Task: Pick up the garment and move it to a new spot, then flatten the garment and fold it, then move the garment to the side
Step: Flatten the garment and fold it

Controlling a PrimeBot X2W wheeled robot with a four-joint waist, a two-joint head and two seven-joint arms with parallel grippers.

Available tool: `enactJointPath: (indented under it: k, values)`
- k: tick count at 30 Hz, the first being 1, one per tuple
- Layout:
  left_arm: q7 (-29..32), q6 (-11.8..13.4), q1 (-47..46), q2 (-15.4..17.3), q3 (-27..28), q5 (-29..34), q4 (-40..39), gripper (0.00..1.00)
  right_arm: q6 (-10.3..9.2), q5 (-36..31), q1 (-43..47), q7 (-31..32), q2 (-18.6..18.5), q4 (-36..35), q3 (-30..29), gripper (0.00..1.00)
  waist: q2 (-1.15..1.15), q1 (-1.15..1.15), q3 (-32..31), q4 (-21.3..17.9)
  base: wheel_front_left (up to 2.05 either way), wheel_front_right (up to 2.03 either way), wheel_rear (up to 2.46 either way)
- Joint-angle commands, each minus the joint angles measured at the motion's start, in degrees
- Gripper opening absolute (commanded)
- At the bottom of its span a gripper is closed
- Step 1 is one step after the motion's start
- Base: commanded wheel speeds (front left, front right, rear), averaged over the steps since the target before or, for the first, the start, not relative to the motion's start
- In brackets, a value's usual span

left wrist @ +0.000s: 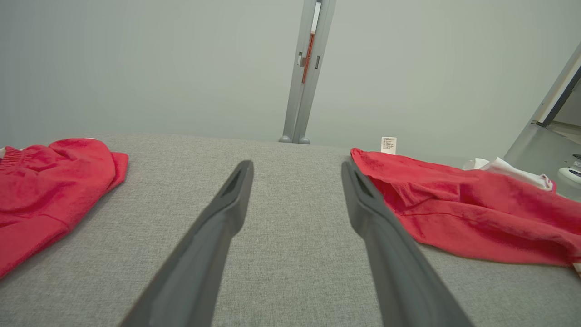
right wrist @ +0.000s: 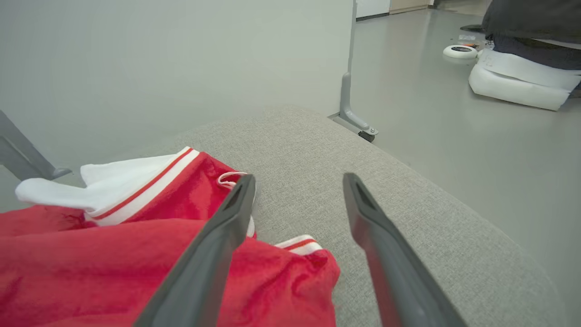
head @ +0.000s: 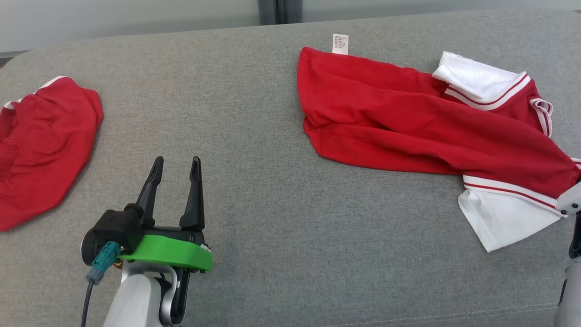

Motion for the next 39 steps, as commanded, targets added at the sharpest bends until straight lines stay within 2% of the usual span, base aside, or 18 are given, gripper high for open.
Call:
enactJointPath:
  k: [1, 4, 8, 12, 16, 20, 29, 34, 39]
  values:
    - [-0.03, -0.27, 0.4, 0.19, -0.06, -0.31, 0.09, 1.0, 0.03, -1.24, 0.79, -2.32, -0.07, -1.3, 1.29, 1.0, 0.0, 0.0, -0.4, 0.37, 0.0, 0.0, 0.0]
    - [-0.03, 0.02, 1.12, 0.19, -0.05, -0.76, 0.22, 1.0, 0.02, -0.73, 3.15, -6.77, 0.0, -3.4, 6.3, 1.0, 0.0, 0.0, -1.06, 0.8, 0.0, 0.0, 0.0]
    - [-0.03, 0.42, 2.04, 0.18, 0.07, -1.09, 0.07, 1.0, 0.02, 0.4, 7.56, -10.47, -0.07, -7.03, 17.41, 1.0, 0.0, 0.0, -2.11, 1.19, 0.0, 0.0, 0.0]
    - [-0.03, 0.56, 2.99, 0.19, 0.32, -0.68, 0.16, 1.0, 0.02, 0.45, 11.8, -11.87, -0.07, -10.2, 27.25, 1.0, 0.0, 0.0, -3.36, 1.48, 0.0, 0.0, 0.0]
    - [-0.03, 0.58, 4.17, 0.19, 0.21, -0.35, 0.47, 1.0, 0.01, -0.05, 15.49, -12.22, -0.12, -11.17, 34.33, 1.0, 0.0, 0.0, -4.92, 2.04, 0.0, 0.0, 0.0]
    - [-0.03, 0.63, 5.41, 0.19, 0.45, -0.37, 0.45, 1.0, 0.01, 0.17, 18.05, -12.24, -0.14, -11.5, 37.18, 1.0, 0.0, 0.0, -6.26, 2.64, 0.0, 0.0, 0.0]
    - [-0.03, 0.17, 6.38, 0.19, 0.49, 1.78, 1.75, 1.0, 0.02, 0.72, 19.3, -12.29, -0.1, -13.24, 36.81, 1.0, 0.0, 0.0, -6.59, 2.18, 0.0, 0.0, 0.0]
    - [-0.04, -0.56, 2.01, 0.2, -1.76, 3.06, 7.15, 1.0, 0.02, 1.51, 19.06, -12.3, -0.09, -13.93, 37.26, 1.0, 0.0, 0.0, -5.1, -0.47, 0.0, 0.0, 0.0]
    - [2.26, -1.18, -6.47, 0.2, -5.6, 0.42, 16.24, 1.0, 0.02, 2.9, 17.91, -12.29, -0.08, -13.66, 38.93, 1.0, 0.0, 0.0, -2.26, -4.79, 0.0, 0.0, 0.0]
